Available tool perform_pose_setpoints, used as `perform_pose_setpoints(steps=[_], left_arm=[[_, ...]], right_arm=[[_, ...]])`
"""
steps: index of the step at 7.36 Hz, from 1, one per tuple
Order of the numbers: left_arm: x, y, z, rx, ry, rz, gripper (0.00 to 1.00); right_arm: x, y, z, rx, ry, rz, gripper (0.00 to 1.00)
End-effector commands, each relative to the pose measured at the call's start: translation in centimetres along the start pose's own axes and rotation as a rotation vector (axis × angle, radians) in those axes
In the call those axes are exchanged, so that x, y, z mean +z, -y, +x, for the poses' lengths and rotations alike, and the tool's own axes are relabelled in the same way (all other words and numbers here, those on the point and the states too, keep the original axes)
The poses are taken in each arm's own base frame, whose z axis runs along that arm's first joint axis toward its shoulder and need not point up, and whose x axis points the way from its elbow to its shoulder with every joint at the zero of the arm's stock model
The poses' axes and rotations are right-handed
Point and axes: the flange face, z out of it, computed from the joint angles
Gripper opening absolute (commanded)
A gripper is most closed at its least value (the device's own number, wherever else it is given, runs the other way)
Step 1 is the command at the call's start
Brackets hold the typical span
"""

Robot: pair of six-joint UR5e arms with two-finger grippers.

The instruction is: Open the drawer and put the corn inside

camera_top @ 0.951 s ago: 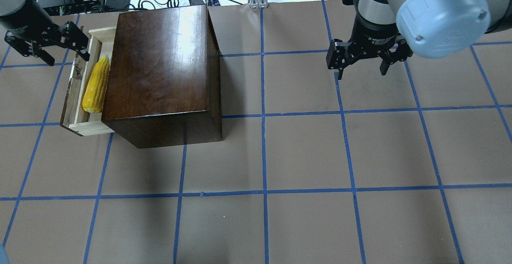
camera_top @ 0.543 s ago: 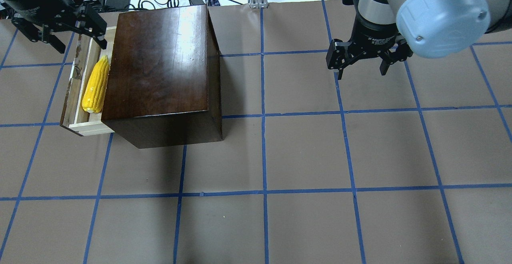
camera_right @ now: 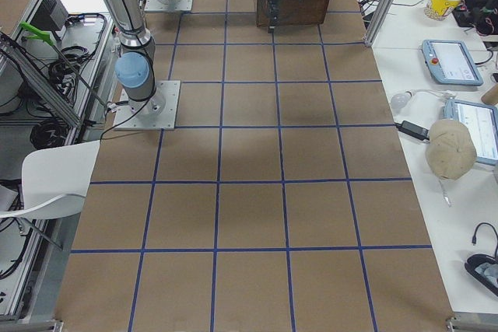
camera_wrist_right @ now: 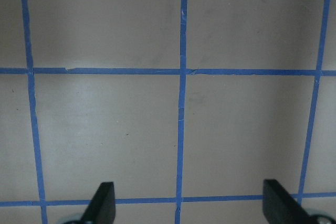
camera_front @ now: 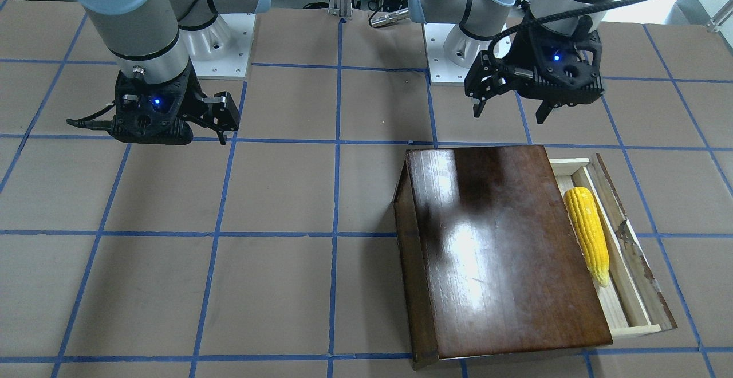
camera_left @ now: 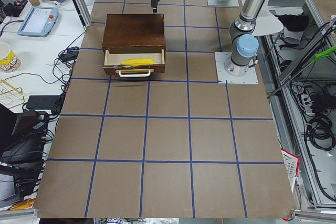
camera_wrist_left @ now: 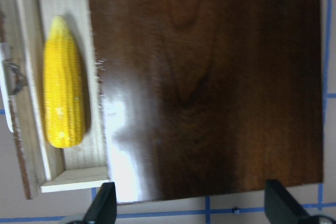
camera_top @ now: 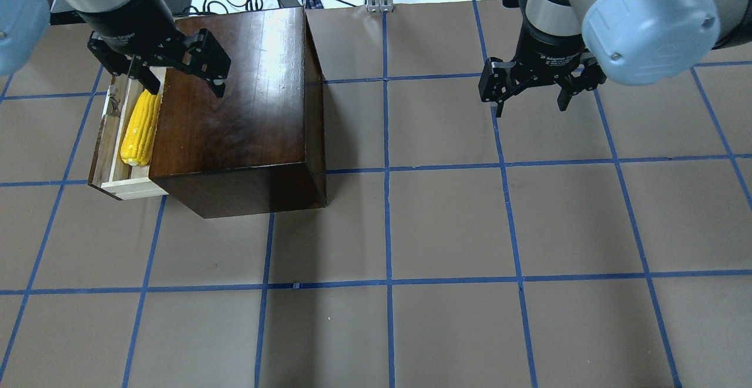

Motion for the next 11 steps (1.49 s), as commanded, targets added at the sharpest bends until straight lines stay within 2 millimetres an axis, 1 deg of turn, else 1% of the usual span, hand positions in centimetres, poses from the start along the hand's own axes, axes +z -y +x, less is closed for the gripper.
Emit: perform_pose_setpoints(steps=[1, 3, 4, 6, 11], left_arm=[[-0.91, -0.52, -0.29, -0.010, 0.006, 0.047, 1.00], [-0.90, -0.17, -0.23, -0.009, 0.003, 0.051, 1.00], [-0.06, 0.38, -0.10, -0.007, -0.002, 0.035, 1.00], [-0.91, -0.29, -0.18, -0.004, 0.007, 0.046, 1.00], [-0.72, -0.26, -0.34, -0.007, 0.007, 0.040, 1.00]], right_arm=[[-0.01, 0.06, 0.00, 0.000, 0.000, 0.000, 1.00], [-0.01, -0.01, 0.02, 0.000, -0.002, 0.000, 1.00], [-0.01, -0.01, 0.02, 0.000, -0.002, 0.000, 1.00], [0.07, 0.04, 0.01, 0.000, -0.002, -0.001, 1.00], [-0.01, -0.01, 0.02, 0.000, -0.002, 0.000, 1.00]])
